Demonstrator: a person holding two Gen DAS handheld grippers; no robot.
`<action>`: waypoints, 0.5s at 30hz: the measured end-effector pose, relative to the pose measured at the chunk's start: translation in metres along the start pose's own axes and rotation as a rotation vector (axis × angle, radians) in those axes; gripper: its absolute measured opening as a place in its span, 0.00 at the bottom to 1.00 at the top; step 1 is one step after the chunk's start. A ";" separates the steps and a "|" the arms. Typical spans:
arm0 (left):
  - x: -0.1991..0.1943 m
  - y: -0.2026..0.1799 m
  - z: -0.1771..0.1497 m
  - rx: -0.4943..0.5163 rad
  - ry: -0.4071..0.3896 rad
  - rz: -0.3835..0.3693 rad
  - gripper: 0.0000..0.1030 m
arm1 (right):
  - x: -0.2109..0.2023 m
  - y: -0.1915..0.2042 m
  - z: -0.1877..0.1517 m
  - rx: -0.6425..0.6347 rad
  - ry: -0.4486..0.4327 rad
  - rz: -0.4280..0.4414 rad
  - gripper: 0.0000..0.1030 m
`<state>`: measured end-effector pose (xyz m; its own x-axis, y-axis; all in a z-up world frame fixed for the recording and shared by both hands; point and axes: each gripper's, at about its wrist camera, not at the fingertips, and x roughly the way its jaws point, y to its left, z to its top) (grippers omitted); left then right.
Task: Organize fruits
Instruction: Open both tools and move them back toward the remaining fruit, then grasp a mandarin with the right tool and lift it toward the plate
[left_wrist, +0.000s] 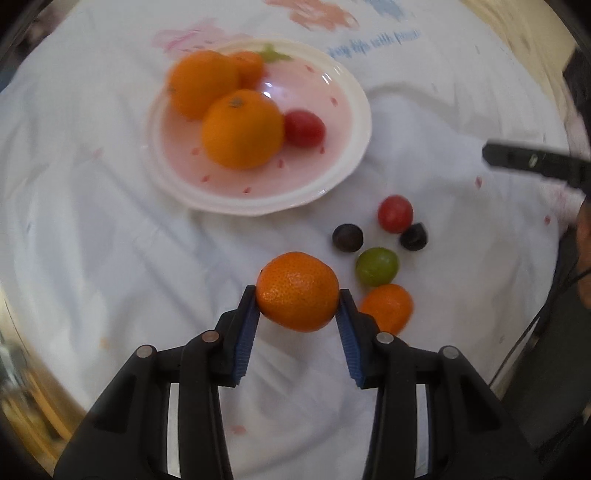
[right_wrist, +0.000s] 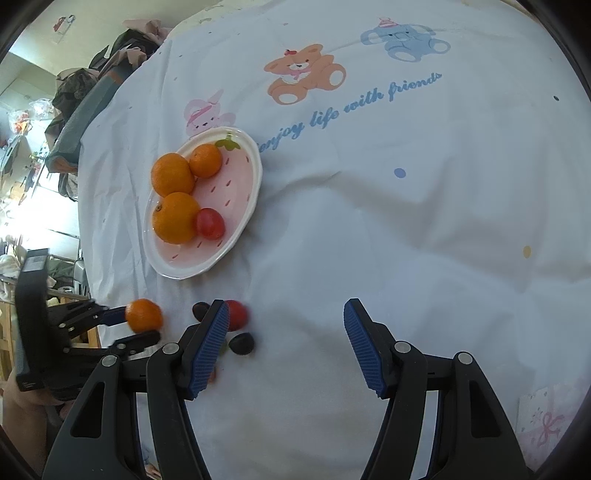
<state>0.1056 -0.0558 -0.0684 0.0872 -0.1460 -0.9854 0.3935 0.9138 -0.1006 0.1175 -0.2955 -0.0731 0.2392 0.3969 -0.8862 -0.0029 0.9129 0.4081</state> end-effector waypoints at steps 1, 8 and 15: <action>-0.007 0.003 -0.006 -0.028 -0.012 -0.005 0.36 | -0.001 0.001 0.000 -0.003 -0.001 0.003 0.65; -0.031 0.007 -0.049 -0.224 -0.099 -0.004 0.36 | -0.003 0.009 -0.005 -0.022 0.004 0.014 0.65; -0.027 0.021 -0.072 -0.371 -0.143 0.006 0.36 | 0.006 0.030 -0.022 -0.054 0.064 0.112 0.65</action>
<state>0.0459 -0.0057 -0.0537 0.2254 -0.1676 -0.9598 0.0378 0.9859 -0.1633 0.0979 -0.2638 -0.0710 0.1723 0.5005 -0.8484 -0.0792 0.8655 0.4945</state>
